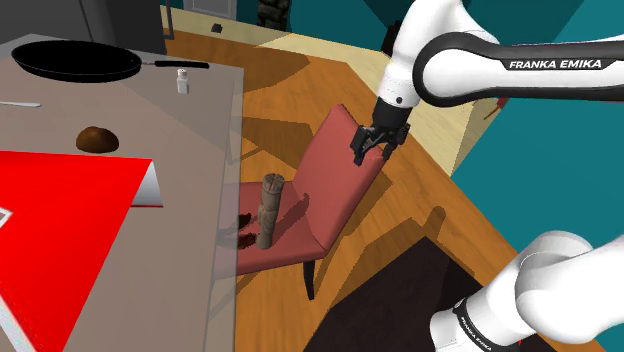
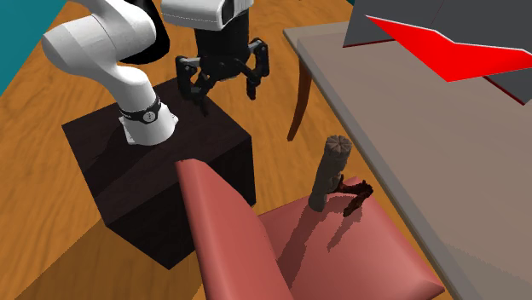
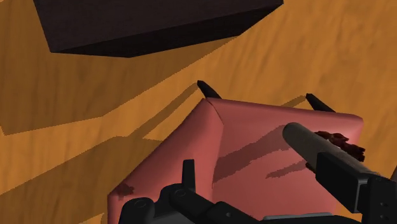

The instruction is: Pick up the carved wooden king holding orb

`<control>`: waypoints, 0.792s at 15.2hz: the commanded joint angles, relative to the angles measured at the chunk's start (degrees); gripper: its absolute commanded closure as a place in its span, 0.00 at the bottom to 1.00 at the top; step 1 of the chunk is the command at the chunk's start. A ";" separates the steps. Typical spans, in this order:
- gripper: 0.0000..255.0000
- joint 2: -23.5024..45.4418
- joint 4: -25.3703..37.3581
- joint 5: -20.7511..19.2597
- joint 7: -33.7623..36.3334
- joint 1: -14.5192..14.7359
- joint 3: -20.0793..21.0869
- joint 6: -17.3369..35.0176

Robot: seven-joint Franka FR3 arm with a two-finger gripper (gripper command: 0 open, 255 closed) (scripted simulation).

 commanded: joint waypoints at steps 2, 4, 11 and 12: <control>0.00 5.37 2.49 0.01 3.27 0.65 2.19 3.46; 0.00 9.10 4.41 -0.38 5.41 1.02 3.49 5.57; 0.00 22.98 13.52 -3.84 13.27 2.58 7.15 11.08; 0.00 25.05 15.13 -4.56 14.41 2.91 7.50 11.60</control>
